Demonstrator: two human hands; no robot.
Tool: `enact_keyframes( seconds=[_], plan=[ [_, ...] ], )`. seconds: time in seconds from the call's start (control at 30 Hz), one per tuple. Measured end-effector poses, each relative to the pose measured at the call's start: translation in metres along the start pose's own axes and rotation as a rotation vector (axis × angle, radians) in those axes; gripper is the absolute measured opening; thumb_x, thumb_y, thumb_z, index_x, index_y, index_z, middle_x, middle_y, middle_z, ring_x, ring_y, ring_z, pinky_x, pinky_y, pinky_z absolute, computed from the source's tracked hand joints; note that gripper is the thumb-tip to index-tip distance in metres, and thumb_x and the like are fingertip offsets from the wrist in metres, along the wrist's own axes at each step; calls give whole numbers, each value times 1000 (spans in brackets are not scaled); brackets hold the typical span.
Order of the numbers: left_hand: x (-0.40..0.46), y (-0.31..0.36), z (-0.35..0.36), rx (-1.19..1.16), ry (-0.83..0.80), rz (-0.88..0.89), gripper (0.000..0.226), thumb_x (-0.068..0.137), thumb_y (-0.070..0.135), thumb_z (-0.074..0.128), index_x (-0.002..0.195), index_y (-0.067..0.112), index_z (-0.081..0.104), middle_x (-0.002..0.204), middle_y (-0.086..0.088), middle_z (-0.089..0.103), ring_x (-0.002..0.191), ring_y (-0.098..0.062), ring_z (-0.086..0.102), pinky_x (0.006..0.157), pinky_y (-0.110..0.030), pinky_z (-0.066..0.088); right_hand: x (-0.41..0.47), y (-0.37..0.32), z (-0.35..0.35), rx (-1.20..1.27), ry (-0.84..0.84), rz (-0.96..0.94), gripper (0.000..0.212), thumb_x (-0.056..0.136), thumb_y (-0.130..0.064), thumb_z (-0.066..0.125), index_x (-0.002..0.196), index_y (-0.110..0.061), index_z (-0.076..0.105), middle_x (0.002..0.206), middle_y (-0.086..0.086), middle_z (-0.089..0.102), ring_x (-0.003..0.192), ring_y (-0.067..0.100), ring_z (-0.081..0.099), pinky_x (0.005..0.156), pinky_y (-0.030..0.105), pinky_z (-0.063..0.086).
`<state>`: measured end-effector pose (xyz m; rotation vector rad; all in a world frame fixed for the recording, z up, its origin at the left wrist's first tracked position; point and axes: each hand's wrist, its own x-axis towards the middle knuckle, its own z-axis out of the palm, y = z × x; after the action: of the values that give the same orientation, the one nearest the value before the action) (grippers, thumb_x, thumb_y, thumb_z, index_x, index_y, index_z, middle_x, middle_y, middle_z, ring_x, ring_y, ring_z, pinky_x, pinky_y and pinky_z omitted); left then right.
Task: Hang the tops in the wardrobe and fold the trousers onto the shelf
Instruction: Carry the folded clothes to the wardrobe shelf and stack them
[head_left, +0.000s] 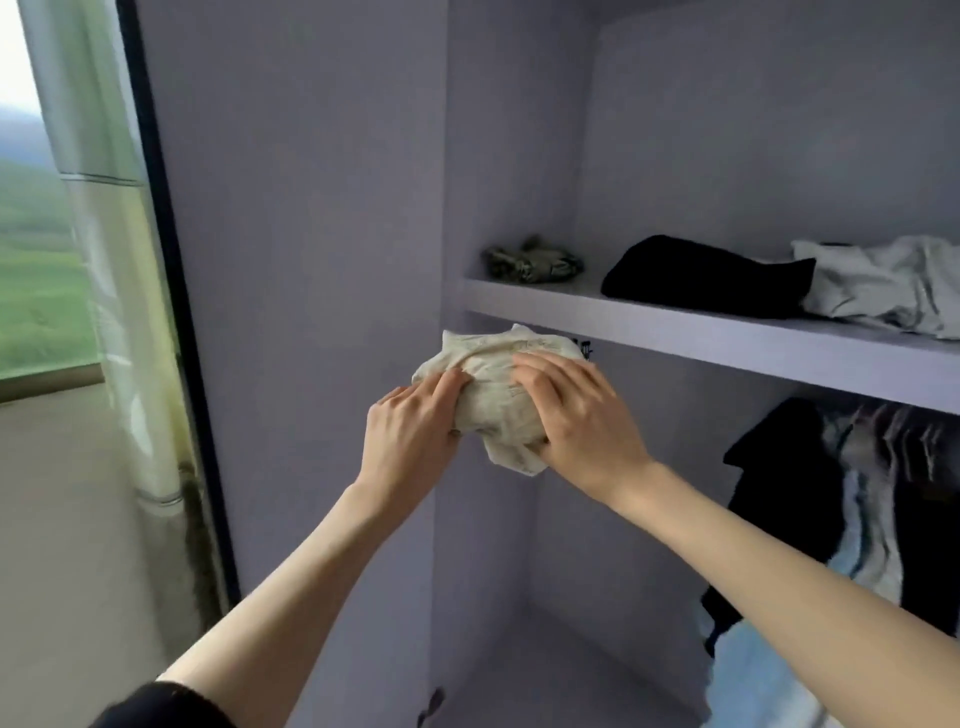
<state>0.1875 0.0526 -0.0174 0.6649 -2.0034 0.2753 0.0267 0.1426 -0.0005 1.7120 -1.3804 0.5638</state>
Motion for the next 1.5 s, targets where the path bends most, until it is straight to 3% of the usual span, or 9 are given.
enact_keyframes(
  seconds=[0.17,0.3,0.5,0.57,0.67,0.8,0.9,1.33,1.5],
  plan=[
    [87,-1,56,-14,53,135,52,42,-1,84,91,4,68,74,-5,70,42,-26,56,40,-22,34,36,88,15,-126,-98,-34,63,58,-10,84,113,5,60,124,20,60,123,38,51,101,50,41],
    [157,13,106,-81,162,248,51,48,-1,84,97,1,67,90,-9,72,51,-27,62,38,-26,41,60,160,16,-339,-75,-34,58,58,2,77,113,5,60,113,17,64,112,35,59,108,54,33],
    [256,37,164,-155,240,420,45,62,-3,76,105,1,65,107,-12,68,87,-32,67,63,-37,53,97,242,7,-562,7,-48,43,68,14,53,108,2,64,105,16,66,94,34,64,80,41,54],
    [283,29,176,-149,168,459,50,71,-1,69,119,6,59,119,-12,63,104,-33,62,79,-42,49,109,258,10,-631,-6,-11,37,74,11,43,102,1,64,105,17,65,94,35,63,77,41,53],
    [317,-2,200,-219,-81,283,63,86,18,60,143,24,32,141,-5,44,124,-30,44,99,-45,35,138,285,27,-704,-117,96,40,75,8,42,111,-2,55,122,18,57,107,35,53,86,44,44],
    [331,-50,246,94,-721,118,73,95,47,42,149,31,-5,159,-3,0,145,-30,3,114,-56,13,177,320,61,-787,-288,221,48,78,-4,57,123,-11,42,127,10,52,113,31,46,93,39,34],
    [343,-72,287,200,-1047,153,67,101,39,31,147,32,-16,157,-3,-18,144,-37,-9,116,-52,4,200,343,87,-875,-345,287,48,79,-4,58,123,-10,40,125,11,53,112,32,47,93,40,36],
    [433,-60,442,110,-935,319,65,101,29,37,151,27,-4,159,-7,-6,144,-31,14,116,-38,20,224,425,143,-1050,-435,347,42,85,-10,53,123,-10,35,126,9,51,115,29,45,91,38,36],
    [454,-64,457,-171,-943,232,76,98,41,43,151,22,-7,159,-8,5,144,-24,17,116,-29,17,226,445,162,-1068,-489,275,44,84,-9,54,124,-11,34,126,9,49,114,28,45,90,37,37]
  ],
)
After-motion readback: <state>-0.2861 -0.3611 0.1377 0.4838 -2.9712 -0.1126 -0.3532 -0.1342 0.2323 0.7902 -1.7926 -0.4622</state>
